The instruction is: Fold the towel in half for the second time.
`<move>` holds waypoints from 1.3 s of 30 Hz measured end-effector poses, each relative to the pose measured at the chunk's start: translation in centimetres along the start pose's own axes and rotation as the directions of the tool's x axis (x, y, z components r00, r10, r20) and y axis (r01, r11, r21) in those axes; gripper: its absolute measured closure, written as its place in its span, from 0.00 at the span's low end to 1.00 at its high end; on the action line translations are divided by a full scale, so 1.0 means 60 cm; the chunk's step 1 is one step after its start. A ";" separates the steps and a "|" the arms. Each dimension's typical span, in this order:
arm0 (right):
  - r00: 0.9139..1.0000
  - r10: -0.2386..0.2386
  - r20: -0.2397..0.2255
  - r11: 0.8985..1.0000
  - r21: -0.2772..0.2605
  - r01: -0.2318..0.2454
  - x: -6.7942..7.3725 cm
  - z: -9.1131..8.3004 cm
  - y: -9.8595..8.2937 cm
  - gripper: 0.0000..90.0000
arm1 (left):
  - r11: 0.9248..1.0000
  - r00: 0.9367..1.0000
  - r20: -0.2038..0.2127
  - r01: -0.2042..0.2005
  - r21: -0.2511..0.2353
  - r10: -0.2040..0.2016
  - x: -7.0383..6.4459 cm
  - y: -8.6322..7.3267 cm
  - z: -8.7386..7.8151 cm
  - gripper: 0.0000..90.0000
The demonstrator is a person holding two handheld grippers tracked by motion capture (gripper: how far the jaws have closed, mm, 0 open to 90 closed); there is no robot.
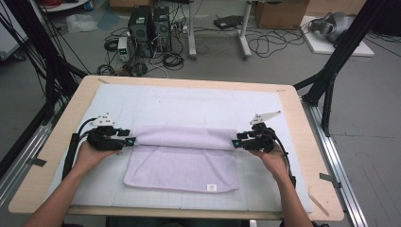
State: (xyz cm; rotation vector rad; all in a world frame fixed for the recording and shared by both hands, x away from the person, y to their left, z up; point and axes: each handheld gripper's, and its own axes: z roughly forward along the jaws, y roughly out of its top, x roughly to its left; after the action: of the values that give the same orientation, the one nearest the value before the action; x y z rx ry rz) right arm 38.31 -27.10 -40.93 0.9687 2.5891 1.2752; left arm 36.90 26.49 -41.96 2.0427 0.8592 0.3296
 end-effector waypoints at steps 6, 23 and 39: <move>1.000 0.016 0.000 1.000 -0.010 -0.016 -0.018 0.013 0.033 0.37 | 1.000 1.000 -0.006 0.031 0.003 -0.031 0.020 0.039 0.008 0.39; 0.988 -0.067 -0.137 0.997 0.022 0.071 0.022 -0.001 0.050 0.93 | 0.998 0.993 0.107 -0.036 -0.050 0.041 -0.016 0.044 -0.024 0.94; 0.986 -0.124 -0.108 0.991 -0.059 0.118 0.103 -0.047 -0.025 0.69 | 0.995 0.991 0.098 -0.095 -0.004 0.095 -0.073 -0.016 -0.071 0.54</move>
State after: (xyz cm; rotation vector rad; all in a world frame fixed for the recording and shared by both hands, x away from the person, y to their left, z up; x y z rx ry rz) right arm 31.66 -26.11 -39.11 0.7388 2.6352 1.3948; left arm 31.07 26.52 -39.84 2.0867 0.7036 0.2788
